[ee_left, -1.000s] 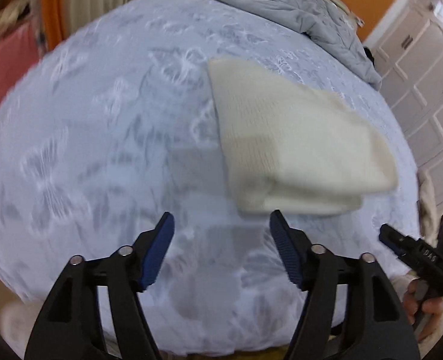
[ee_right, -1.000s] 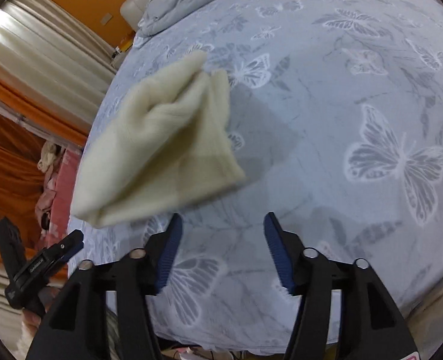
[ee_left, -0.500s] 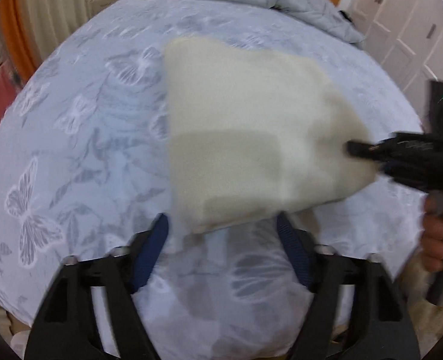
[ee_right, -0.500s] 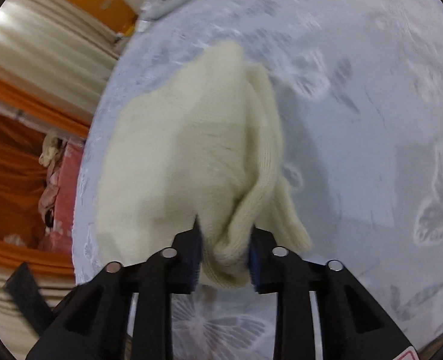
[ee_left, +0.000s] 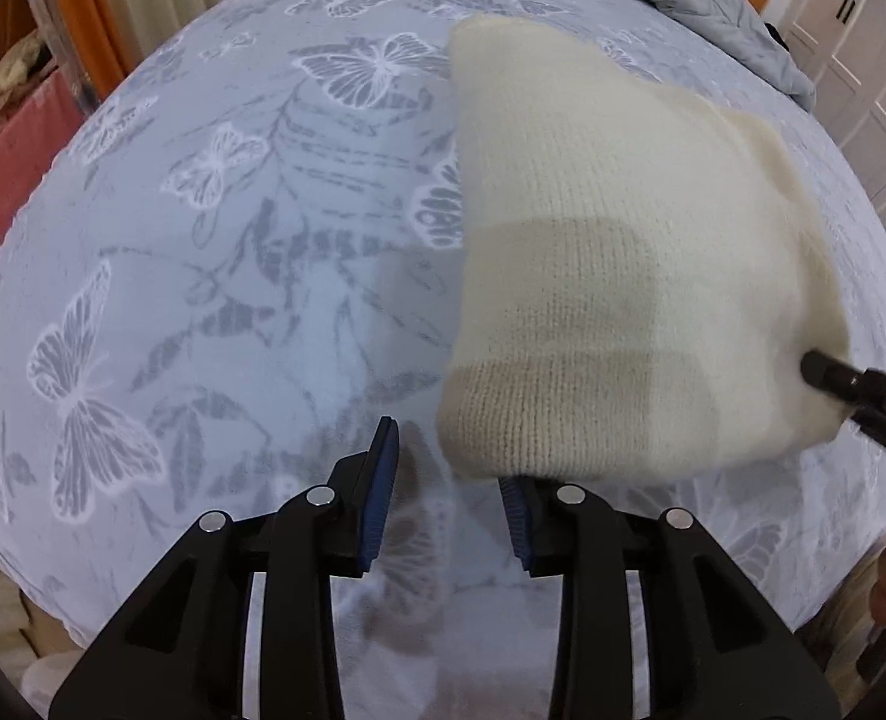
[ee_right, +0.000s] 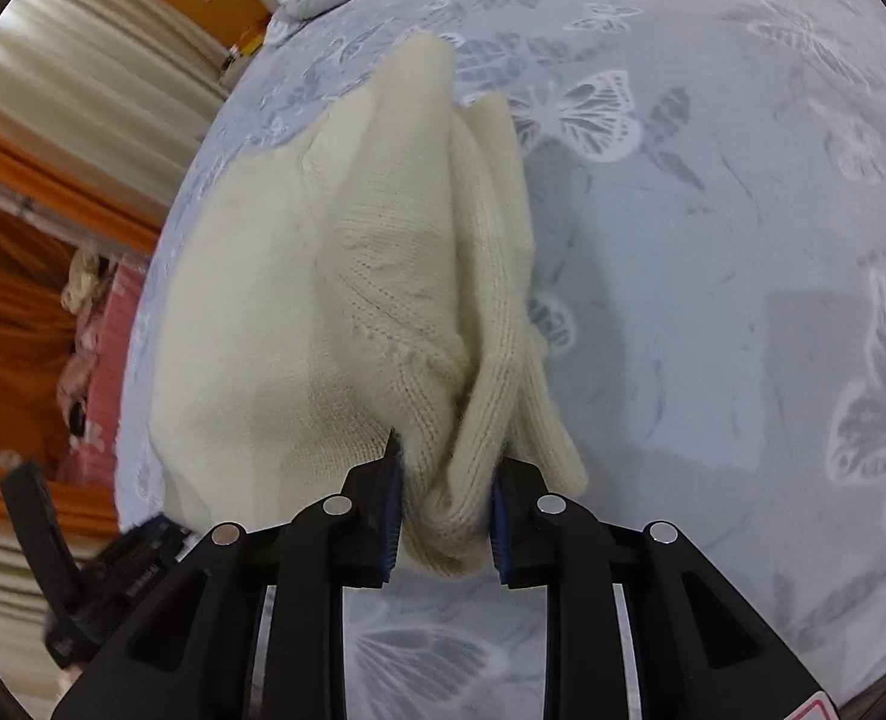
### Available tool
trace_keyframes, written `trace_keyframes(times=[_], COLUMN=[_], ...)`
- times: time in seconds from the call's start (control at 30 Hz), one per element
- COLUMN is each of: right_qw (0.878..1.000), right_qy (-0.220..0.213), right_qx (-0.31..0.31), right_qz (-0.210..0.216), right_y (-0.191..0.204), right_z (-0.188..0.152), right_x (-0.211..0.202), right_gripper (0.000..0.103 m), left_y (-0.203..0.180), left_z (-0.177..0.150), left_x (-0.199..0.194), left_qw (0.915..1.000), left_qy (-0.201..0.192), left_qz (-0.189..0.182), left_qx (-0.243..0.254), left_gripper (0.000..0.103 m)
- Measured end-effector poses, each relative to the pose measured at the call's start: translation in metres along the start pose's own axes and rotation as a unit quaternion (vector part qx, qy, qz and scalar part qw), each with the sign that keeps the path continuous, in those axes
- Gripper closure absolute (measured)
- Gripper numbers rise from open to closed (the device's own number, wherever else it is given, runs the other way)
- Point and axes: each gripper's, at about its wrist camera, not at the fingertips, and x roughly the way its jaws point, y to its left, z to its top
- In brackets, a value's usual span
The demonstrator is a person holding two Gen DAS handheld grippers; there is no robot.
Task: Fold small clothes
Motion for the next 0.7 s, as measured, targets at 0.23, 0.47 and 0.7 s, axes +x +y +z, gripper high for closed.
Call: trace_keyframes(times=[0.23,0.47,0.7], right_qw=[0.999,0.998,0.99], right_qy=[-0.028,-0.006,-0.101], right_qx=[0.022,-0.015,-0.05], right_qz=[0.019,-0.054,-0.084], right_y=[0.01,0.013,0.044], right_z=[0.002,0.003,-0.036], right_x=[-0.036,-0.021,-0.105], right_gripper=[0.074,0.073,0.068], left_y=[-0.007,-0.014,-0.037], left_z=[-0.009,-0.015,-0.023], left_x=[-0.013,-0.032,-0.088], left_qw=[0.9994,0.9985,0.9959], left_qy=[-0.015,-0.019,-0.069], left_qz=[0.028,0.05,0.053], left_qx=[0.011,0.012,0.023], left_gripper=[0.05,0.05,0.04])
